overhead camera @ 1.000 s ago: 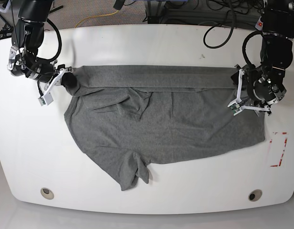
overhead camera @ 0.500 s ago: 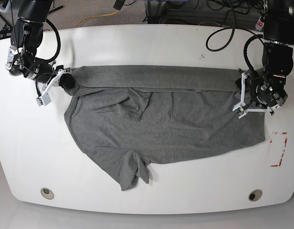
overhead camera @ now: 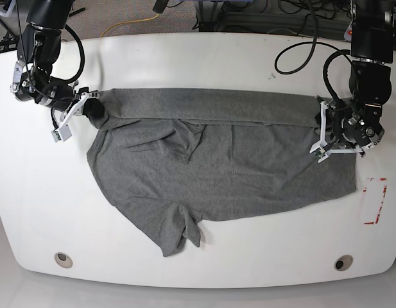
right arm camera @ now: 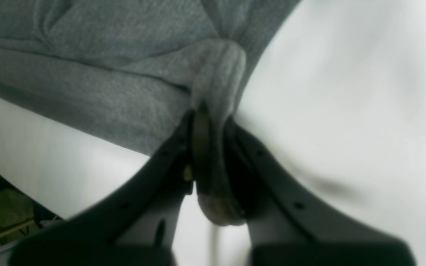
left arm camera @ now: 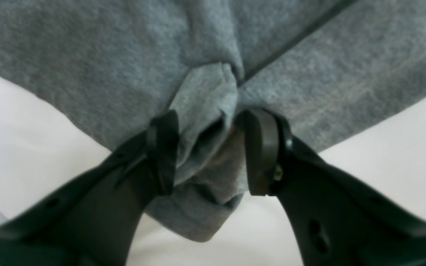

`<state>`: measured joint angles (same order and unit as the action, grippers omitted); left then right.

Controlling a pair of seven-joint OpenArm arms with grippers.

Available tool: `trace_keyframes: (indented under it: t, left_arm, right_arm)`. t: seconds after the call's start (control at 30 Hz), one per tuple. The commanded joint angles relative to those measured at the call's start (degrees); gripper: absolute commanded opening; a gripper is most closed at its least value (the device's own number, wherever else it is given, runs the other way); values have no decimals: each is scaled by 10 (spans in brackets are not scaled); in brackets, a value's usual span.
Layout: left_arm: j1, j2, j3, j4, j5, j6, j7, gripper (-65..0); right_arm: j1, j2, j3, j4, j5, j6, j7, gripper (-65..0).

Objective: Fold the T-shirt properly
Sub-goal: 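Release the left gripper and regrasp the shirt edge nearer the middle, then pull the shirt edge with the left gripper away from the right gripper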

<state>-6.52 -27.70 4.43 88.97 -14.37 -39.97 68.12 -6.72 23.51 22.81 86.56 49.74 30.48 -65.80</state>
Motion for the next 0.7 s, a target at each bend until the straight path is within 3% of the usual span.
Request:
trace_keyframes:
  t: [0.0, 0.17, 0.67]
  left_arm:
    - [-12, -8, -13, 7, 2, 0, 1, -381]
    - [-12, -2, -45, 7, 0, 0, 1, -278]
    - [-20, 4, -48, 2, 1, 0, 1, -287]
  right_arm:
    - [7, 12, 3, 10, 10, 3, 10, -629]
    - [7, 12, 3, 10, 10, 3, 10, -629]
    - [7, 11, 3, 10, 10, 3, 10, -629]
